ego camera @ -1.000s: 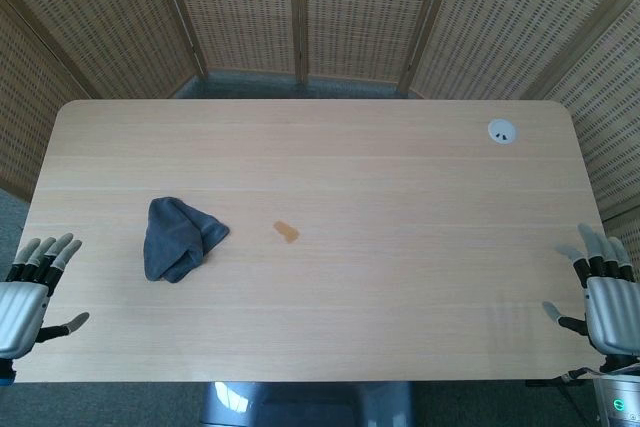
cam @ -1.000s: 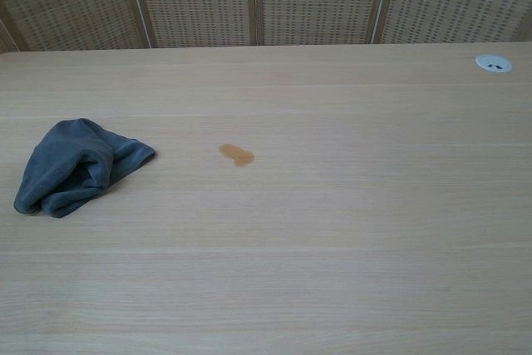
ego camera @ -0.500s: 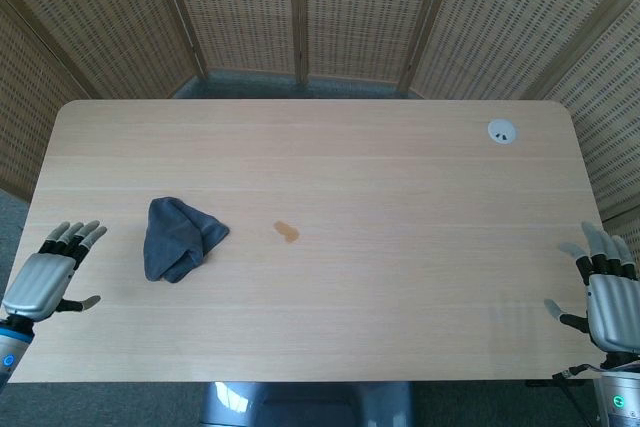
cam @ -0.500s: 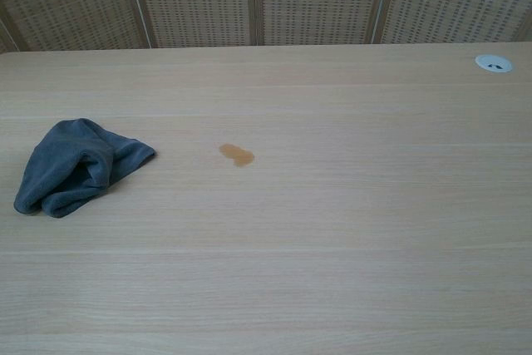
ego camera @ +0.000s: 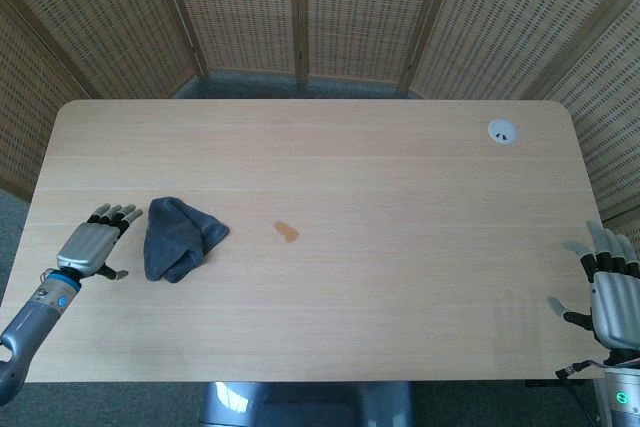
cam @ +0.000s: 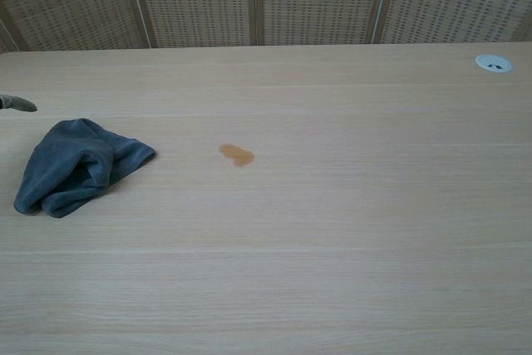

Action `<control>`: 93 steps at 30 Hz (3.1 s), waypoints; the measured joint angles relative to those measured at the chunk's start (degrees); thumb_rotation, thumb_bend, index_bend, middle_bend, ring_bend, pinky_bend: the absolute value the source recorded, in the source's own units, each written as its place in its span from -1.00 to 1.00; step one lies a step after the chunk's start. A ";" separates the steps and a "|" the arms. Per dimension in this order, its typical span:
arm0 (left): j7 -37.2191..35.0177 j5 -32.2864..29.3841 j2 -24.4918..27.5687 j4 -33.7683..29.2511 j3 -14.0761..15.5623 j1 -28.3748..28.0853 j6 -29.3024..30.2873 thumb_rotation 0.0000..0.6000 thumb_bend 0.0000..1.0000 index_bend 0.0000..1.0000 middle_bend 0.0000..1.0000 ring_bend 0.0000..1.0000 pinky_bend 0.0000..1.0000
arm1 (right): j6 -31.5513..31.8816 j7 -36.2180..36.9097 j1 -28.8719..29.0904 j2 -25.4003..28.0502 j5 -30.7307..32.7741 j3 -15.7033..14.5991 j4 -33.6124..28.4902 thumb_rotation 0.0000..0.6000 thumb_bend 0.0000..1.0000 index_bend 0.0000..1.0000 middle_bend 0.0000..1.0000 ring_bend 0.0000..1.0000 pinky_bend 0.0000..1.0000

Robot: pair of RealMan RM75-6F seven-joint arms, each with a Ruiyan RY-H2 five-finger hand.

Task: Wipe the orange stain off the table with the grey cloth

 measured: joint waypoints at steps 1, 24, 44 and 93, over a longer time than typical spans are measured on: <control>0.34 -0.28 -0.50 0.28 -0.08 -0.43 -0.48 1.00 -0.79 -0.89 -1.00 -1.00 -0.95 | 0.00 0.00 0.00 0.01 -0.04 -0.03 0.00 1.00 -1.00 -0.52 -1.00 -1.00 -1.00; 14.99 -5.27 -8.65 3.29 0.56 -4.74 -2.59 1.00 -0.78 -0.58 -0.73 -0.78 -0.10 | 1.00 0.88 -0.40 0.52 -2.10 -0.65 -0.80 1.00 -1.00 -0.52 -1.00 -1.00 -1.00; 9.53 4.85 -12.84 10.07 2.55 -3.64 11.97 1.00 -0.69 0.52 0.51 0.42 0.86 | 0.94 1.41 -0.50 0.74 -2.13 -0.80 -0.75 1.00 -1.00 -0.52 -1.00 -1.00 -1.00; 3.86 21.55 -32.24 33.62 0.48 -29.71 17.90 1.00 -0.69 0.52 0.40 0.34 0.82 | -0.93 6.27 -0.04 2.24 -0.65 -0.27 -0.12 1.00 -1.00 -0.52 -1.00 -1.00 -1.00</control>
